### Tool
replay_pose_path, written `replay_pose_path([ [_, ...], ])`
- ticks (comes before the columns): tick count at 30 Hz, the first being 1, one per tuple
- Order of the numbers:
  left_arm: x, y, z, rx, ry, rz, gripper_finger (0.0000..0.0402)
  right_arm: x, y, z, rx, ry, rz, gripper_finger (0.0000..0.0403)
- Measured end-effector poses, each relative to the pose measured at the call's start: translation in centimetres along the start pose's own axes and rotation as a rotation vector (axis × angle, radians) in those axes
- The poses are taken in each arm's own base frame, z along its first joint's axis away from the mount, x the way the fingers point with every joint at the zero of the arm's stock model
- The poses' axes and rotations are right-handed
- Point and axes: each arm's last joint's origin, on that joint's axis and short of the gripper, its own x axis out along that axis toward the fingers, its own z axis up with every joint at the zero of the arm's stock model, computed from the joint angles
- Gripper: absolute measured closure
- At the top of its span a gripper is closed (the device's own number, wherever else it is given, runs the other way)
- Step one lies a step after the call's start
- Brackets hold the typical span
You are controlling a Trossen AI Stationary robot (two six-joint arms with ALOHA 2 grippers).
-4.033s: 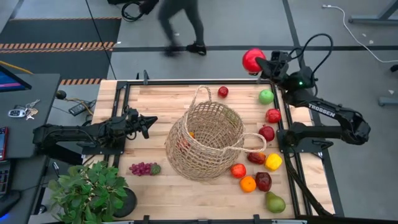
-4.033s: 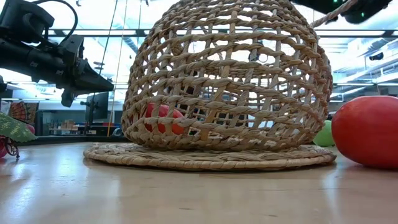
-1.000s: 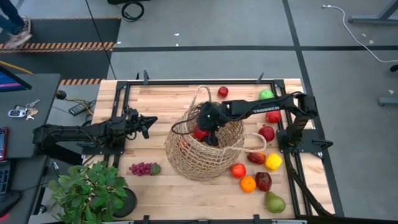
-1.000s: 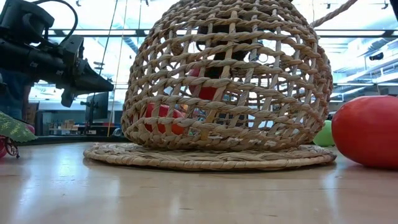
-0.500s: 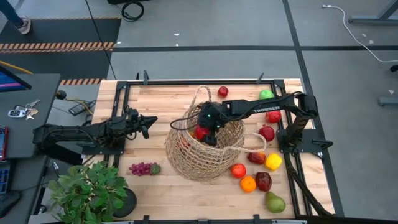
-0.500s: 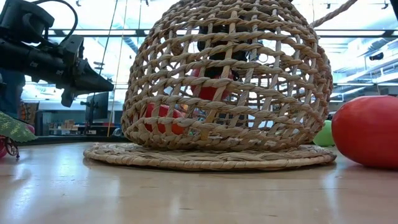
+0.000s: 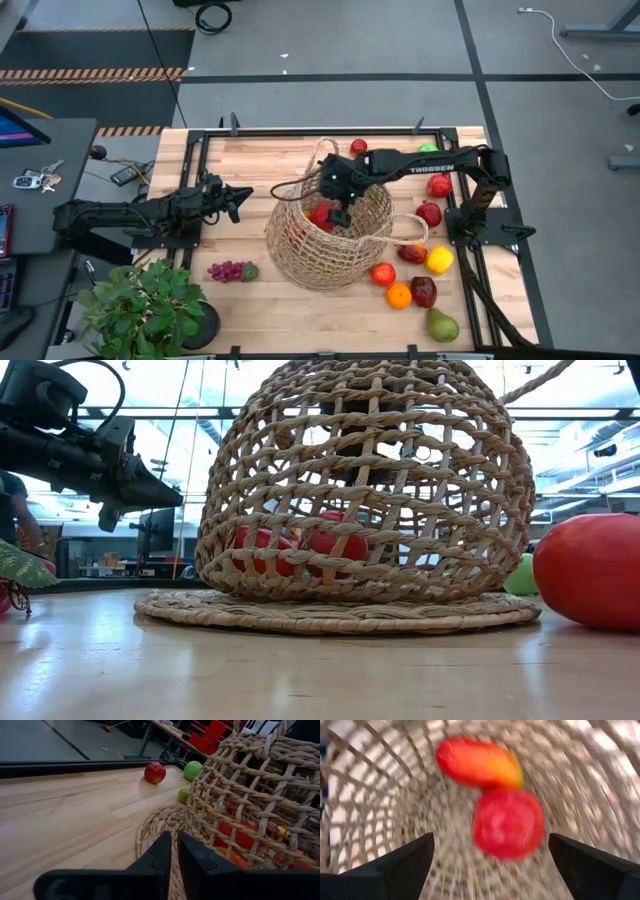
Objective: Build produce basket
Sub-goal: Put the cucumber into the brown basket
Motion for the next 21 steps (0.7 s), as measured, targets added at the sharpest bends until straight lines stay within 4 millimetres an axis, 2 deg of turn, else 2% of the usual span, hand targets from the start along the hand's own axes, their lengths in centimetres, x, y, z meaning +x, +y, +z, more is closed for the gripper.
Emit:
replay_pose_path([
  [5,0.0,0.0,0.0,0.0,0.0,0.0,0.0367,-3.0,-0.2,0.4,0.053,0.11,-0.03,0.0006],
  [11,0.0,0.0,0.0,0.0,0.0,0.0,0.0361,-7.3,0.4,1.4,0.055,0.129,-0.064,0.0008],
  [16,0.0,0.0,0.0,0.0,0.0,0.0,0.0366,-11.2,0.3,0.8,0.039,0.071,-0.109,0.0016],
  [21,0.0,0.0,0.0,0.0,0.0,0.0,0.0368,-15.3,-1.0,0.0,0.073,-0.042,-0.229,0.0028],
])
